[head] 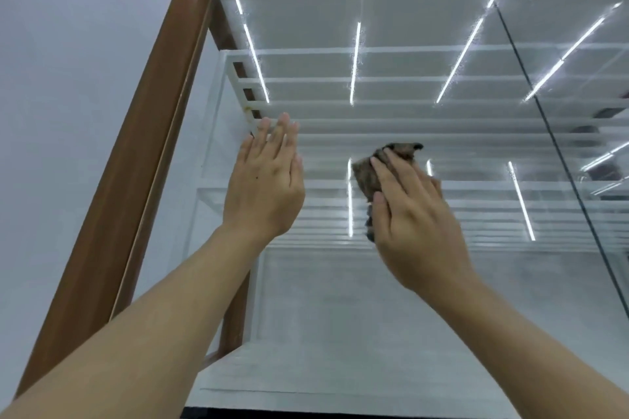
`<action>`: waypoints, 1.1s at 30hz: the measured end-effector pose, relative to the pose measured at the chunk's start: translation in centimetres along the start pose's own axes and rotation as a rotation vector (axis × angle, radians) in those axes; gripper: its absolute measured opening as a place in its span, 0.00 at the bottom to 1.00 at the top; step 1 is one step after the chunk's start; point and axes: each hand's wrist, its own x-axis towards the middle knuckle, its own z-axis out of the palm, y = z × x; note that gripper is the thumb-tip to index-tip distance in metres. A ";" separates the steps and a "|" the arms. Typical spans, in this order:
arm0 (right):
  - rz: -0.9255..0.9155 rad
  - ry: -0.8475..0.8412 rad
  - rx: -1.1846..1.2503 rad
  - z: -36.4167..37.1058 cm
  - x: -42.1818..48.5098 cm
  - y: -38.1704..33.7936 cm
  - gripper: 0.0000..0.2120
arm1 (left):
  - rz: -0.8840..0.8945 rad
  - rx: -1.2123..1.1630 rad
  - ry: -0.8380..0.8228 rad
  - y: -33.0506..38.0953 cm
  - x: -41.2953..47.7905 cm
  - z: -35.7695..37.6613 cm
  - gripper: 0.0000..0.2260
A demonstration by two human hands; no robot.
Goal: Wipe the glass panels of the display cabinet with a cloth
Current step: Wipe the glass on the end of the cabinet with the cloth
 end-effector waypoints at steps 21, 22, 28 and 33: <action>0.156 0.055 0.040 1.5 7.8 -1.1 0.29 | -0.008 0.018 0.016 0.3 -0.1 0.2 0.28; 0.027 0.026 0.045 1.9 5.9 -2.6 0.28 | -0.005 0.017 0.015 0.2 0.0 0.1 0.28; 0.060 -0.004 -0.020 -2.4 -0.6 4.8 0.28 | -0.006 0.032 0.001 0.1 -0.1 0.1 0.28; 0.332 0.033 0.012 -2.3 7.9 6.5 0.28 | -0.080 0.081 0.027 1.5 -0.2 0.2 0.25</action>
